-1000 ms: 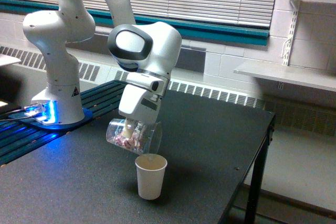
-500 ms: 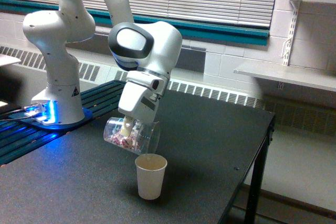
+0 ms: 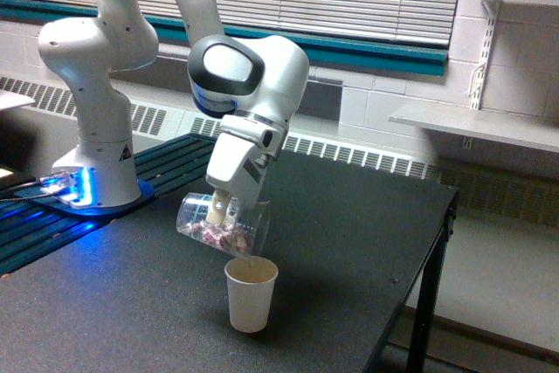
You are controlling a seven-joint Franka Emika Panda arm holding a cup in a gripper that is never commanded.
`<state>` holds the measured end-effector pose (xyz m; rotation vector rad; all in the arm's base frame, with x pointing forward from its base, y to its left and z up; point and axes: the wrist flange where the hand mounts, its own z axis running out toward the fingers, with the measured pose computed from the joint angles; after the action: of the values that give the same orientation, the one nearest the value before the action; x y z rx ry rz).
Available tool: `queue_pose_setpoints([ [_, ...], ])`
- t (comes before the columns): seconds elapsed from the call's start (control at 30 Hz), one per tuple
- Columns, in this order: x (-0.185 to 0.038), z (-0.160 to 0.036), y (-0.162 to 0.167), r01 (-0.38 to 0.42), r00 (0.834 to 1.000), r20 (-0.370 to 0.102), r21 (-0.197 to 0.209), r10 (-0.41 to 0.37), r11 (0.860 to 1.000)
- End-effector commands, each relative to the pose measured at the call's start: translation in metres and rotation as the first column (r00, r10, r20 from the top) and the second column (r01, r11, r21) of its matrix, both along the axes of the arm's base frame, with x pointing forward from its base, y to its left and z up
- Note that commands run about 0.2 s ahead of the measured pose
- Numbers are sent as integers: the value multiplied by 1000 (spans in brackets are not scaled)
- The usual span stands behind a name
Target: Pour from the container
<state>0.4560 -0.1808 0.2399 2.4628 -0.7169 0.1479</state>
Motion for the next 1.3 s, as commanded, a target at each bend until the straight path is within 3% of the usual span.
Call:
queue_pose_setpoints([
  [0.03, -3, -4, -2, -3, 1000, -20, -15, 3, 1000],
  [0.93, -8, 0, -6, -2, 1000, -17, -31, 2, 1000],
  [1.3, -10, 2, -10, 6, 1000, 4, -2, -6, 1000],
])
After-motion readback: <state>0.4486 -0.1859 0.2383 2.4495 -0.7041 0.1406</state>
